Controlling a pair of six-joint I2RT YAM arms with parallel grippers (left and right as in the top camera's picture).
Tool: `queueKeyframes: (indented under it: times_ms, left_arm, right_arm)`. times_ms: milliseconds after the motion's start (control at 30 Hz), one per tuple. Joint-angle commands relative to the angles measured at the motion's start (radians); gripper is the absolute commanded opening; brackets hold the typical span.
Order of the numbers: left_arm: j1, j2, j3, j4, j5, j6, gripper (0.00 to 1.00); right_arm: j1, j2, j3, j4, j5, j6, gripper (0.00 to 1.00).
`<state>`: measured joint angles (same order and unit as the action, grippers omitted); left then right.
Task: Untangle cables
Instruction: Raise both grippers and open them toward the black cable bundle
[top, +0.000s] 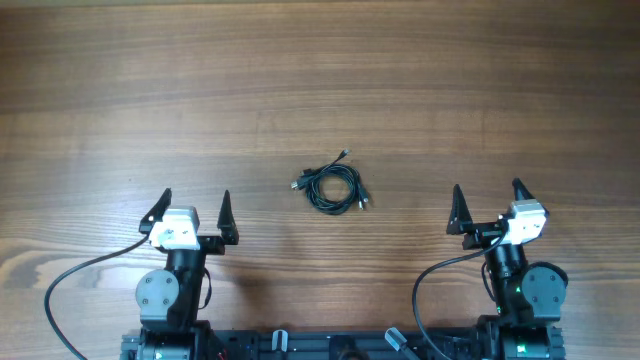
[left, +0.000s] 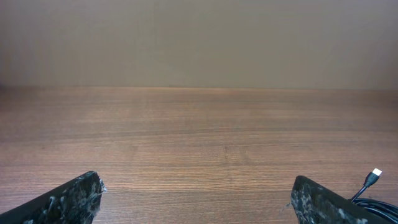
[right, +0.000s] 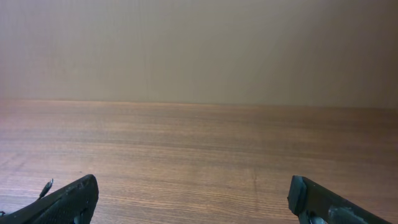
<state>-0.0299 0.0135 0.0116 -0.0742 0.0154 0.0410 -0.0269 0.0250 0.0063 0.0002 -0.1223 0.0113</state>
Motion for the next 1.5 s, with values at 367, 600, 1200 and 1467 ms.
queueKeyframes:
  times_ms: [367, 600, 1200, 1467]
  left_arm:
    - [0.009, -0.007, -0.006, -0.002, -0.006, 0.016, 1.00]
    - [0.009, -0.007, -0.006, -0.002, -0.006, 0.015, 1.00]
    - [0.008, -0.007, -0.005, 0.325, 0.544, -0.323, 1.00]
    - [0.009, 0.211, 0.503, 0.008, 0.565, -0.352, 1.00]
  right_arm:
    - [0.004, 0.006, -0.001, 0.005, 0.014, 0.015, 1.00]
    - [0.004, 0.006, -0.001, 0.005, 0.014, 0.015, 1.00]
    - [0.004, 0.011, 0.004, 0.302, -0.532, 0.939, 1.00]
    - [0.003, 0.160, 0.649, -0.345, -0.357, 0.362, 1.00]
